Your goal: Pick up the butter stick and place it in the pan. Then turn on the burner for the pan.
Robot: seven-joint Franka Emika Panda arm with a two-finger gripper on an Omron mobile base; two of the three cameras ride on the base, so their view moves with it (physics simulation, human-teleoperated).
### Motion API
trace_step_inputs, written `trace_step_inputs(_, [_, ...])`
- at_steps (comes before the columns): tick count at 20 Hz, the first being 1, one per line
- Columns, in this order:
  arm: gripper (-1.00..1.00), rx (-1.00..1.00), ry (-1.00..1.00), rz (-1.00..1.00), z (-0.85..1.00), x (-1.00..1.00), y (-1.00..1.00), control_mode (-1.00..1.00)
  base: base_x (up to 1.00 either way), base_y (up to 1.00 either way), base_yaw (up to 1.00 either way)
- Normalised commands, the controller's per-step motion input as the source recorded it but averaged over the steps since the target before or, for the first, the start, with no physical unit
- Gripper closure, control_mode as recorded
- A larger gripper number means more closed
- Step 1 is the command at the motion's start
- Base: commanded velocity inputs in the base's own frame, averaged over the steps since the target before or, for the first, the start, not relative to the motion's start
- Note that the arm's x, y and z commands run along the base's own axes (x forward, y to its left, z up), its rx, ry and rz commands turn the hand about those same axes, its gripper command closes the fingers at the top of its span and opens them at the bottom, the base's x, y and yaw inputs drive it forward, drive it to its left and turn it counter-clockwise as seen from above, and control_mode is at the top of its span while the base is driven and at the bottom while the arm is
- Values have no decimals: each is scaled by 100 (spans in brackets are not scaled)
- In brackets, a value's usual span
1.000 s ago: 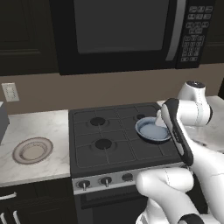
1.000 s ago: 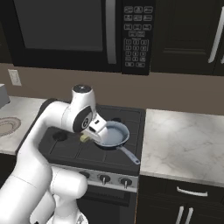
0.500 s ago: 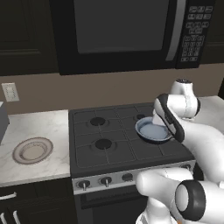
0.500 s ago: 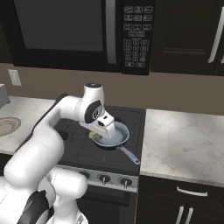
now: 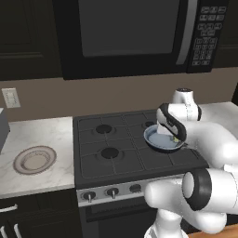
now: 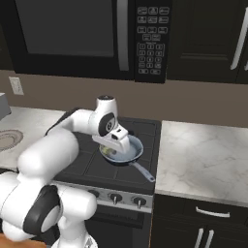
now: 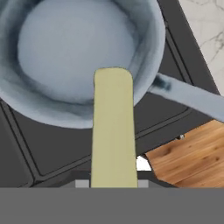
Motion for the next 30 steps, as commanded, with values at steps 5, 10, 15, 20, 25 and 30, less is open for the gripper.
trace_step_inputs(5, [100,-2,0,0,-30,33,0,-100,0,0,0])
trace_step_inputs(10, [100,0,0,0,-24,29,-2,-100,0,0,0])
trace_step_inputs(15, [100,0,0,0,-14,32,-9,-100,0,0,0])
trace_step_inputs(20, [100,0,0,0,-13,27,-11,-100,0,0,0])
trace_step_inputs(25, [100,-1,0,0,-18,9,-1,-100,0,0,0])
trace_step_inputs(30, [100,-2,0,0,-21,6,0,-100,0,0,0])
